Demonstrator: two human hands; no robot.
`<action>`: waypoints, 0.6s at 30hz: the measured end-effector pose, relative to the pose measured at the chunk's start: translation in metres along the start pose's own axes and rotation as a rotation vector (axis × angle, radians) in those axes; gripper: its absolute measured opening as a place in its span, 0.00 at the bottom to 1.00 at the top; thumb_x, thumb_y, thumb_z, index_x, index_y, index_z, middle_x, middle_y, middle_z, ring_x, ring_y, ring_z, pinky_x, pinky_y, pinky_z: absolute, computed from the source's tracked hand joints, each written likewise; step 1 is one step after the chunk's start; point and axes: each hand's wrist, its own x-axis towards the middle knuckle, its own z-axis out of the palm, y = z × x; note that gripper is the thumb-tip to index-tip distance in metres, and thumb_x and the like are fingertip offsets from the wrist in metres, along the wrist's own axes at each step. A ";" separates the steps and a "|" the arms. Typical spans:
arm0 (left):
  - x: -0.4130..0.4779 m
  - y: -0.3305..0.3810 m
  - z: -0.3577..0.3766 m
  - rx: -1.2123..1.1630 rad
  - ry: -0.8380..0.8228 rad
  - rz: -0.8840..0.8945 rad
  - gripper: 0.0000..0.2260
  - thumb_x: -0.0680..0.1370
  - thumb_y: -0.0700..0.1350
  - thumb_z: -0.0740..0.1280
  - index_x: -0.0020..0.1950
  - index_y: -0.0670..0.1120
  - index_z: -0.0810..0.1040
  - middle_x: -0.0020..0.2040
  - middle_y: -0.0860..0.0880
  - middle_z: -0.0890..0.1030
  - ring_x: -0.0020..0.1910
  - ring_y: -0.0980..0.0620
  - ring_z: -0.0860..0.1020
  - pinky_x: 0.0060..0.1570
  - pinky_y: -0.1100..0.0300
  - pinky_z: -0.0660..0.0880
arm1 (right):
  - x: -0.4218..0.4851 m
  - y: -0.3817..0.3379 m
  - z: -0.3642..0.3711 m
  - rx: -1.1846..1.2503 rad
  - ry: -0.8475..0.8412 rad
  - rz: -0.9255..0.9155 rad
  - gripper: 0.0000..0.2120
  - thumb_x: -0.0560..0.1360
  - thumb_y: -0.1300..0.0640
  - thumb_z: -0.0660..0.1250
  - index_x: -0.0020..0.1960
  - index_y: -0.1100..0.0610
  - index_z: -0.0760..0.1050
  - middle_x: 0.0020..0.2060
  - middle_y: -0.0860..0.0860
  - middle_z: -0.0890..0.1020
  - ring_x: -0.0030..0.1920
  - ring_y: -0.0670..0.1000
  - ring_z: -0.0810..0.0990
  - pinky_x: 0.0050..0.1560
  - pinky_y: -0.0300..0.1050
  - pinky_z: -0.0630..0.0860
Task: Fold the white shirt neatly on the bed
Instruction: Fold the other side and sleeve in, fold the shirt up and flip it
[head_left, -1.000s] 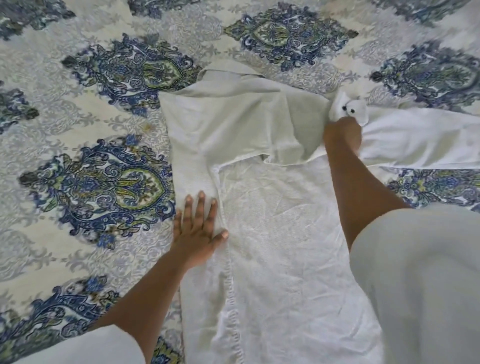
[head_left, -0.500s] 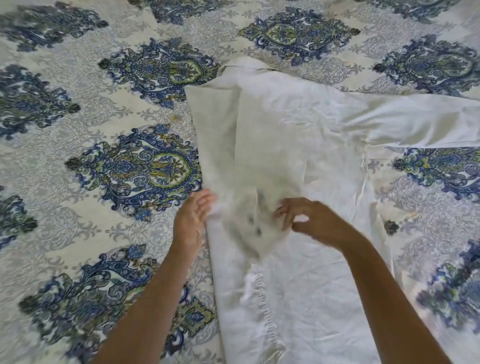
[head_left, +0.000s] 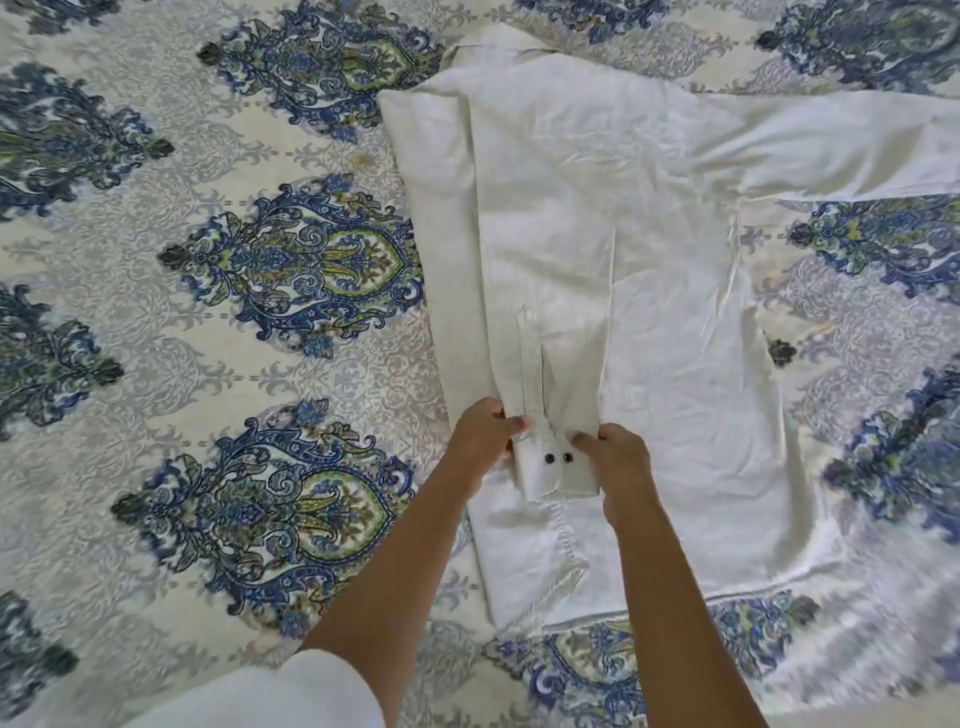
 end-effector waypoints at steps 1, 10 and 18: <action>-0.002 -0.001 0.002 -0.071 0.050 -0.003 0.04 0.74 0.35 0.65 0.43 0.43 0.76 0.45 0.42 0.80 0.45 0.45 0.78 0.46 0.52 0.76 | -0.006 -0.002 -0.008 0.164 -0.108 -0.014 0.04 0.72 0.62 0.69 0.45 0.62 0.75 0.45 0.58 0.80 0.47 0.57 0.79 0.46 0.50 0.74; -0.073 -0.090 -0.002 -0.112 0.150 -0.259 0.04 0.77 0.35 0.64 0.51 0.37 0.75 0.43 0.43 0.79 0.39 0.48 0.78 0.42 0.57 0.77 | -0.039 0.060 -0.021 -0.414 -0.432 0.096 0.15 0.72 0.64 0.69 0.58 0.63 0.75 0.48 0.56 0.81 0.42 0.51 0.76 0.34 0.35 0.71; -0.057 -0.094 -0.004 -0.154 0.166 -0.290 0.07 0.77 0.35 0.65 0.54 0.36 0.75 0.46 0.39 0.79 0.39 0.47 0.79 0.43 0.58 0.77 | -0.035 0.082 -0.021 -0.450 -0.299 0.042 0.12 0.74 0.63 0.67 0.56 0.66 0.76 0.43 0.56 0.78 0.42 0.54 0.74 0.41 0.44 0.69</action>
